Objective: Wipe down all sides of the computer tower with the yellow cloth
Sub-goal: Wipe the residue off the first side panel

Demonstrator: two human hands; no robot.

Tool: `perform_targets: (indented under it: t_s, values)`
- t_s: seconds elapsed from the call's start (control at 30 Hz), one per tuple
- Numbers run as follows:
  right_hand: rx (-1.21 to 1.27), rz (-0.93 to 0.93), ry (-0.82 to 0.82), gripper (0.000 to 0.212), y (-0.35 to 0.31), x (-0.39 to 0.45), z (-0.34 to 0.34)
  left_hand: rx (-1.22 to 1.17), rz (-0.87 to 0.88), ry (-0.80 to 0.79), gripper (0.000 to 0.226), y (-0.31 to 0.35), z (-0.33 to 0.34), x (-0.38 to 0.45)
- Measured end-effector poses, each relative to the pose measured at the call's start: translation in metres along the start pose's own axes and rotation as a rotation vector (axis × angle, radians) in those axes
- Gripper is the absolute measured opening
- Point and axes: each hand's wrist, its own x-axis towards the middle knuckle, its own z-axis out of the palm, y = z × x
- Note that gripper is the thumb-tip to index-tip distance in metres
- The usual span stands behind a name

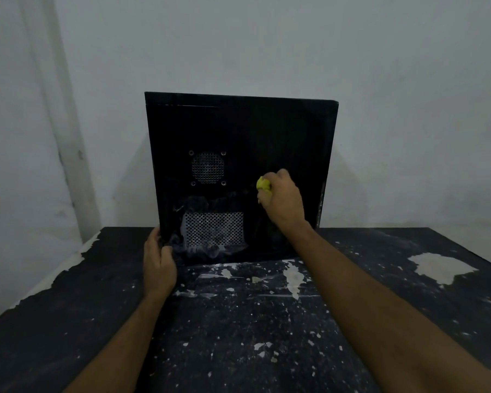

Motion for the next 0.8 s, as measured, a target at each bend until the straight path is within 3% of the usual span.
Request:
perform_targets:
  t_s: [0.07,0.13,0.2,0.27,0.37,0.4,0.47,0.53,0.6,0.67,0.73,0.8]
  values:
    - [-0.047,-0.114,-0.113,0.028,-0.004,-0.008,0.007,-0.002,-0.02,-0.006,0.057,-0.006,-0.001,0.004]
    - [-0.108,-0.091,-0.219,0.03,0.004,-0.015,0.008,-0.005,-0.043,-0.011,0.056,-0.011,-0.002,0.008]
    - [-0.088,0.048,-0.095,0.029,0.011,-0.015,0.007,-0.005,-0.049,-0.01,0.056,-0.011,-0.002,0.009]
    - [-0.058,0.043,-0.031,0.029,0.01,-0.02,0.01,-0.01,-0.05,-0.005,0.053,-0.012,-0.001,0.009]
    - [-0.11,-0.111,-0.233,0.028,0.011,-0.031,0.016,-0.031,-0.063,-0.003,0.052,-0.012,-0.002,0.011]
    - [-0.121,-0.082,-0.267,0.029,0.014,-0.033,0.016,-0.036,-0.066,-0.004,0.053,-0.013,-0.002,0.011]
    - [-0.085,0.04,-0.151,0.029,0.019,-0.034,0.017,-0.035,-0.074,-0.002,0.054,-0.016,-0.002,0.012]
    - [-0.039,0.02,-0.099,0.031,0.017,-0.04,0.024,-0.048,-0.094,0.0,0.054,-0.019,-0.001,0.014]
    - [-0.077,-0.092,-0.208,0.032,0.017,-0.048,0.032,-0.062,-0.105,-0.005,0.053,-0.021,-0.001,0.015]
    - [-0.098,-0.059,-0.273,0.032,0.023,-0.052,0.035,-0.09,-0.109,-0.012,0.052,-0.02,-0.002,0.016]
    - [-0.065,0.057,-0.143,0.032,0.027,-0.054,0.041,-0.131,-0.123,-0.011,0.055,-0.021,-0.002,0.017]
    - [-0.015,0.05,-0.082,0.034,0.022,-0.063,0.047,-0.157,-0.137,-0.018,0.056,-0.022,-0.002,0.019]
